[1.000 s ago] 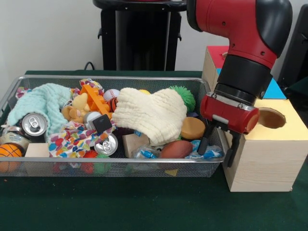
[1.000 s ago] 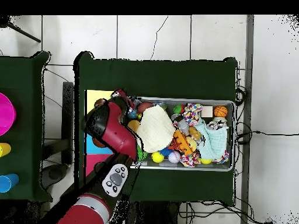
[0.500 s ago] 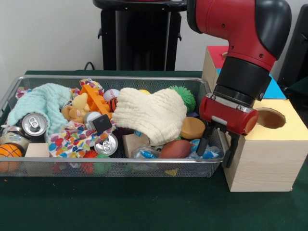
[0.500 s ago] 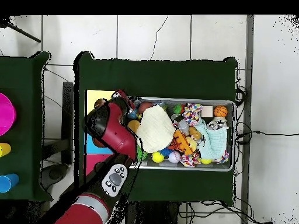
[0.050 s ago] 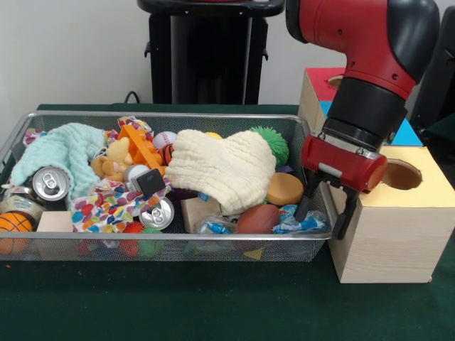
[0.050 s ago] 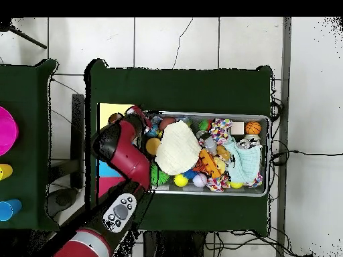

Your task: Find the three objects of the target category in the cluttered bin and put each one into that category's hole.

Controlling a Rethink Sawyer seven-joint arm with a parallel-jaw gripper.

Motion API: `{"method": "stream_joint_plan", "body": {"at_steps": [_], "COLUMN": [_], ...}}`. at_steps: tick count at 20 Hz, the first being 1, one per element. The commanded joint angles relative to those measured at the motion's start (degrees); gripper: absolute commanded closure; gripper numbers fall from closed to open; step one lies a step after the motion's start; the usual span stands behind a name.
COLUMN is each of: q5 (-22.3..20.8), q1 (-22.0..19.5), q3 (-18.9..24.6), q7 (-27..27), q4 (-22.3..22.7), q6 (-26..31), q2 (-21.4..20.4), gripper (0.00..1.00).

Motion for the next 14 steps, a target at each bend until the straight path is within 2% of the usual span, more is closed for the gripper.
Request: {"method": "stream_joint_plan", "body": {"at_steps": [1,8,14], "q5": [2.2,1.2,1.0], "q1": [0.6,-0.7,-1.0], "q3": [1.5,4.8,5.1], "q7": [14.6,14.3,14.3], "q4": [-1.7,-1.4,-1.2], "q6": [10.0,5.6,5.0], "q2": [3.0,2.9,3.0], "gripper": [0.00,0.00,0.00]}}
